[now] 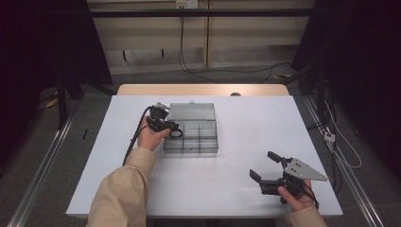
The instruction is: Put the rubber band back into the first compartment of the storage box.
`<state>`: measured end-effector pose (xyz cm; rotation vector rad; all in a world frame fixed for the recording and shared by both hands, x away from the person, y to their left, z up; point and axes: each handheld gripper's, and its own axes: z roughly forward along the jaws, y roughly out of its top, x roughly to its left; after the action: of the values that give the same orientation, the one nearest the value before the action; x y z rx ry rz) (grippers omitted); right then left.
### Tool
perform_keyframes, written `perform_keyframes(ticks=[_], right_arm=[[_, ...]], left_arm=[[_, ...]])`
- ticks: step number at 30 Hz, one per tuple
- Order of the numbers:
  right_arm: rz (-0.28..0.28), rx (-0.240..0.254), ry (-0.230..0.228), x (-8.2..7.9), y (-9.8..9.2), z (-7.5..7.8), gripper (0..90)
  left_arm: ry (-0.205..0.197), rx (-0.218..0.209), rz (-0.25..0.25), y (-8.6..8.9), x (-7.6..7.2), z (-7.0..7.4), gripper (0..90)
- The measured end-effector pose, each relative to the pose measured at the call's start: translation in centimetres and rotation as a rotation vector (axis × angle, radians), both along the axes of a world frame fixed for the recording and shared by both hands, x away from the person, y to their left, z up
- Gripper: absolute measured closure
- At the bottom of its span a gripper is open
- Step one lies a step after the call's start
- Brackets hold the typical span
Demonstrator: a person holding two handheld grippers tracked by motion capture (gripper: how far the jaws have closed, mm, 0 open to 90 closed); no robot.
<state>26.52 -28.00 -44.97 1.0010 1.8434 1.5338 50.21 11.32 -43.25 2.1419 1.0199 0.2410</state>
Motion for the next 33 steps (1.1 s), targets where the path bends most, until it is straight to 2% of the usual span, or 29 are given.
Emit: perform_keyframes(ticks=[12, 17, 23, 31, 33], right_arm=[[0.001, -0.002, 0.000, 0.0, 0.0, 0.0, 5.4], [0.001, -0.005, 0.001, 0.0, 0.0, 0.0, 5.4], [0.002, -0.003, 0.001, 0.0, 0.1, 0.0, 5.4], [0.005, -0.007, 0.000, 0.0, 0.1, 0.0, 5.5], [0.000, -0.006, 0.002, -0.1, 0.0, 0.0, 5.5]], left_arm=[[0.004, -0.018, -0.010, 0.3, -0.4, 1.0, 60.6], [0.006, -0.036, -0.002, 0.3, -0.7, 1.3, 50.0], [-0.005, -0.033, 0.004, 0.2, -1.0, 1.7, 39.7], [0.006, -0.032, -0.041, 0.4, -2.0, 2.7, 29.6], [0.005, -0.043, -0.045, 0.5, -2.3, 3.0, 27.3]])
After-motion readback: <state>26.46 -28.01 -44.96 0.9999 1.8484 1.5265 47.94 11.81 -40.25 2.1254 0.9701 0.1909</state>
